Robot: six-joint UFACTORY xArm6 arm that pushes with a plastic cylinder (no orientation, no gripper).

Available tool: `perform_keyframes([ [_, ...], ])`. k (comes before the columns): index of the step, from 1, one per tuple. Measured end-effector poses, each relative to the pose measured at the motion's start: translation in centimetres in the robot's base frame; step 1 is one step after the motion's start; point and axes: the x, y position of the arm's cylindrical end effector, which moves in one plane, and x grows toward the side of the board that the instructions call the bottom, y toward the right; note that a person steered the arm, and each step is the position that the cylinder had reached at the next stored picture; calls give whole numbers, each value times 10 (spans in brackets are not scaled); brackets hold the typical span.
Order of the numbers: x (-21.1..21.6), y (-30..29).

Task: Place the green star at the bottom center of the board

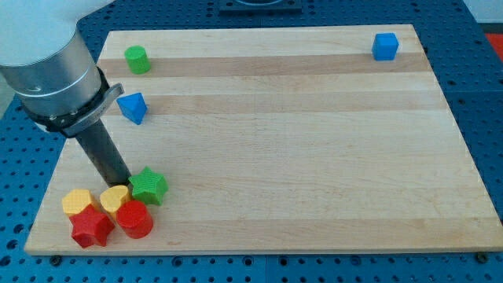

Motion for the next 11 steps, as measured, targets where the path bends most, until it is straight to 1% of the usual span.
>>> perform_keyframes([
  [1, 0, 12],
  [3, 1, 106],
  [4, 3, 117],
  [5, -4, 116],
  [6, -26, 90],
  [7, -34, 59],
  [8, -14, 34],
  [10, 16, 34],
  [11, 16, 38],
])
